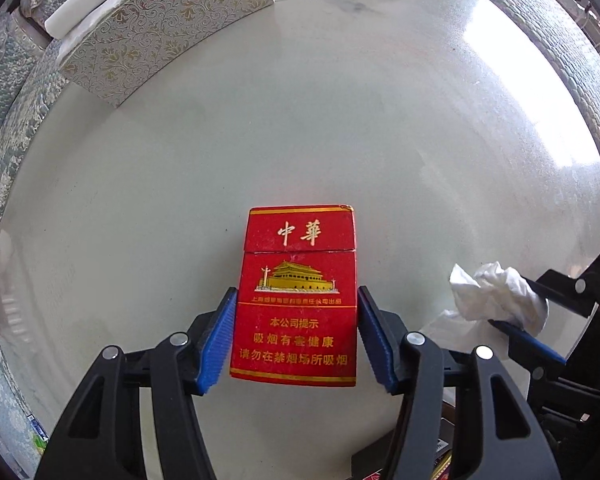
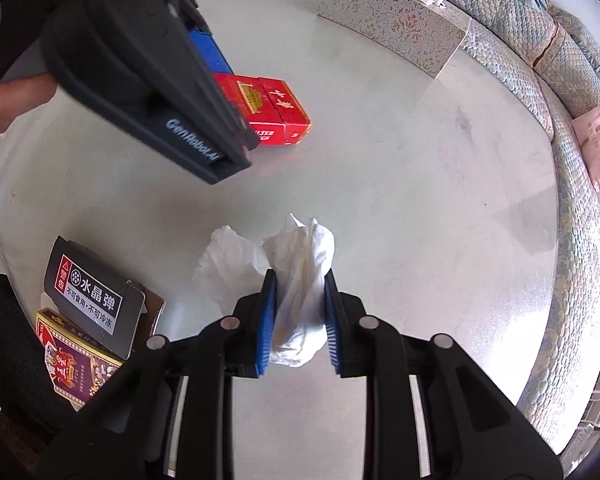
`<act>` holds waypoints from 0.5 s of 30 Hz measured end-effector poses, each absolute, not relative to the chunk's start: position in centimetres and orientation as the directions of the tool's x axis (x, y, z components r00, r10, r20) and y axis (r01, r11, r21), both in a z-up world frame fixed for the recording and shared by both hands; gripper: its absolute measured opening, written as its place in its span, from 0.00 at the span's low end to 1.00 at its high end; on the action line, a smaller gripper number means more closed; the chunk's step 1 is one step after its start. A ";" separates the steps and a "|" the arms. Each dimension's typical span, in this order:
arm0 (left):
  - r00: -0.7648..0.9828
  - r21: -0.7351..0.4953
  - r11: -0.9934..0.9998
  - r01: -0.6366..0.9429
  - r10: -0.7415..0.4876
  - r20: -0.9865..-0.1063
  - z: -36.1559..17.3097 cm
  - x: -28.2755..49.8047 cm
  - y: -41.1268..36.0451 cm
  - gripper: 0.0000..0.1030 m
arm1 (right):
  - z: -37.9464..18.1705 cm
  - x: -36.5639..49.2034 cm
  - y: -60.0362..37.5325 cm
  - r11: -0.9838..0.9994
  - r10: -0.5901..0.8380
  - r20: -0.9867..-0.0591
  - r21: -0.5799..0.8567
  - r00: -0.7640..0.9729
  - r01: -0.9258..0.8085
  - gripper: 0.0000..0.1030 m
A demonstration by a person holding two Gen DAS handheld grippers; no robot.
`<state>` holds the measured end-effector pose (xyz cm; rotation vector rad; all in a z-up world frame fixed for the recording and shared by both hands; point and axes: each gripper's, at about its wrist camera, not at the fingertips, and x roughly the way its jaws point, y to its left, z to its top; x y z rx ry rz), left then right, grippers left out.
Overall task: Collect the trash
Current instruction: 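Carry the red pack and white tissue off the table over the yellow bin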
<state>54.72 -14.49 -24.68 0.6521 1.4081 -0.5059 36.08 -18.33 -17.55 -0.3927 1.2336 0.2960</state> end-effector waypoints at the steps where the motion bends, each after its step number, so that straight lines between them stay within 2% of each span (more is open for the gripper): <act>1: 0.117 0.121 0.730 0.672 0.057 -0.992 -24.4 54.7 -14.1 0.55 | -17.0 36.2 -18.3 0.897 0.003 -0.951 -0.134 0.310 -0.420 0.22; 9: 0.116 0.117 0.764 0.635 0.055 -0.992 -23.7 52.0 -12.4 0.55 | -14.4 35.5 -18.2 0.906 -0.020 -0.939 -0.162 0.344 -0.390 0.22; 15: 0.153 0.131 0.765 0.631 0.043 -0.987 -19.8 49.7 -10.4 0.55 | -13.0 34.0 -18.7 0.914 -0.022 -0.931 -0.167 0.365 -0.371 0.22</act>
